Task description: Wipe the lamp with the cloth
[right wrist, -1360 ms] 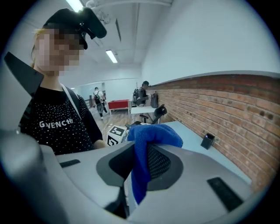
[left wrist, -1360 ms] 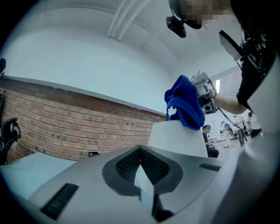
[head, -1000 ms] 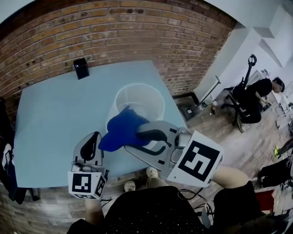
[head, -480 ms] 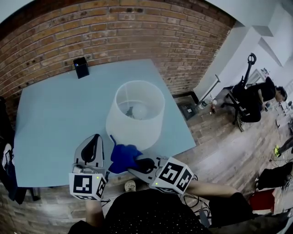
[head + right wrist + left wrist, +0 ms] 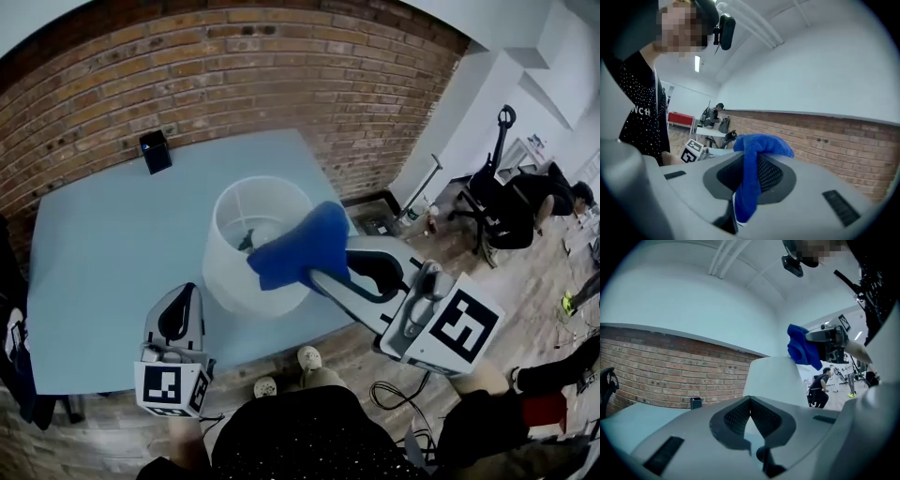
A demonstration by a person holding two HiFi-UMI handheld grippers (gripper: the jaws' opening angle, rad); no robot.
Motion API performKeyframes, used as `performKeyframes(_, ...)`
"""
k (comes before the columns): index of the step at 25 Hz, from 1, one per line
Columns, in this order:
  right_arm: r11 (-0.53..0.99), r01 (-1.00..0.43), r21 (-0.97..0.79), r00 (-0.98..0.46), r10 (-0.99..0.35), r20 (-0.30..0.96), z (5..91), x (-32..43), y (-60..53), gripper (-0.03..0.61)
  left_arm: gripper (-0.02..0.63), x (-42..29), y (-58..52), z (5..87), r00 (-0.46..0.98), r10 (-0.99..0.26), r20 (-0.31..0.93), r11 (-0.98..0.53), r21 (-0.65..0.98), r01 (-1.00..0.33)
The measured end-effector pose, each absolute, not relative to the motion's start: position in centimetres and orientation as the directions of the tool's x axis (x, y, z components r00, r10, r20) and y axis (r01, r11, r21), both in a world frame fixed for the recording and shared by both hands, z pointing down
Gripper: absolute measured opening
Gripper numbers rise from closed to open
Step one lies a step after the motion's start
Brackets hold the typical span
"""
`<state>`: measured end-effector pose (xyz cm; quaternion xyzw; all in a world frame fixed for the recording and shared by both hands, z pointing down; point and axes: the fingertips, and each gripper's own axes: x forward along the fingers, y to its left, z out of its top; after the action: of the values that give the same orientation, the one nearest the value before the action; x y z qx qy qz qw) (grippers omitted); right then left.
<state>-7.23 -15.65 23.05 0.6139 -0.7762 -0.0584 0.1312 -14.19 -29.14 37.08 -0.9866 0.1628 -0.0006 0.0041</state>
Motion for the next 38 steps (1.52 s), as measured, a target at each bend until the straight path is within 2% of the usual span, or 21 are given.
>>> performKeyframes(4,0.249,-0.944,0.216,-0.203,-0.955,0.214,26.6,-6.4,-15.9,0.061,0.009,-13.5,-28.0,36.7,0.952,-0.306,-0.003,-0.952,-0.025,-0.306)
performKeyframes(9,0.279,-0.947,0.156,-0.215,-0.917,0.335,33.8,-7.5,-15.8,0.061,0.008,-13.9,-27.4,38.9,0.947,-0.315,0.058,-0.949,-0.024,-0.314)
performKeyframes(18,0.358,-0.933,-0.020,-0.327,-0.826,0.458,44.8,-9.4,-14.1,0.061,0.008,-14.0,-25.6,41.9,0.923,-0.368,0.115,-0.930,-0.037,-0.366)
performKeyframes(25,0.488,-0.872,-0.046,-0.460,-0.783,0.418,46.0,-9.1,-14.0,0.061,0.008,-14.0,-24.9,42.3,0.844,-0.526,0.105,-0.850,-0.035,-0.526)
performKeyframes(31,0.628,-0.778,0.011,-0.576,-0.721,0.385,45.7,-7.7,-13.3,0.061,0.009,-14.7,-21.8,42.5,0.685,-0.723,0.090,-0.689,-0.025,-0.724)
performKeyframes(38,0.740,-0.673,-0.016,-0.686,-0.616,0.387,49.6,-7.6,-10.4,0.061,0.008,-13.8,-15.7,43.9,0.531,-0.843,0.085,-0.535,-0.025,-0.845)
